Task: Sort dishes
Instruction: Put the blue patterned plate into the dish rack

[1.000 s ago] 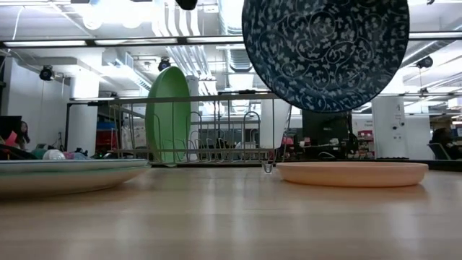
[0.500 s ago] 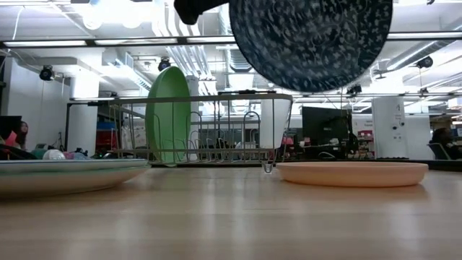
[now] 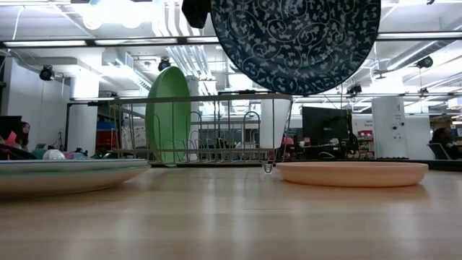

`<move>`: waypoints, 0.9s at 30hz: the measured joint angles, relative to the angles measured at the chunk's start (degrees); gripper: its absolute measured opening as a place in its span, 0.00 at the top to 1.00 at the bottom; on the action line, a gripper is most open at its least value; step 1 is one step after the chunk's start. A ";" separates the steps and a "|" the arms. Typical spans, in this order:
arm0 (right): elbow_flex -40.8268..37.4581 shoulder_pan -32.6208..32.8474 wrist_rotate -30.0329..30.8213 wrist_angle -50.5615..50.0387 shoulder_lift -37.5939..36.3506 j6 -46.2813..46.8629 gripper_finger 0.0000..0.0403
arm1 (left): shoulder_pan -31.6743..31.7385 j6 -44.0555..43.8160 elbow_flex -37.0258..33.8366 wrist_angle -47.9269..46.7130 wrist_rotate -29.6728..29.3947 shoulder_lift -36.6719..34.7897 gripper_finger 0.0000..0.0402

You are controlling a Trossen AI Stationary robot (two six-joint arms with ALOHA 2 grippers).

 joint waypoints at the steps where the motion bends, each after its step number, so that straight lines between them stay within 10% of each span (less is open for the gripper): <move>1: 0.00 -0.06 -0.18 0.02 0.11 0.17 1.00 | 0.00 0.27 0.00 -0.02 0.55 0.00 0.71; 6: 0.00 -0.48 3.80 0.14 0.25 4.53 0.96 | 0.27 2.82 -0.05 -0.36 -5.14 -0.01 0.94; 27: 0.07 -0.55 28.88 -20.00 -8.94 26.85 0.58 | -0.68 11.97 -0.17 -10.15 -27.39 -11.94 0.94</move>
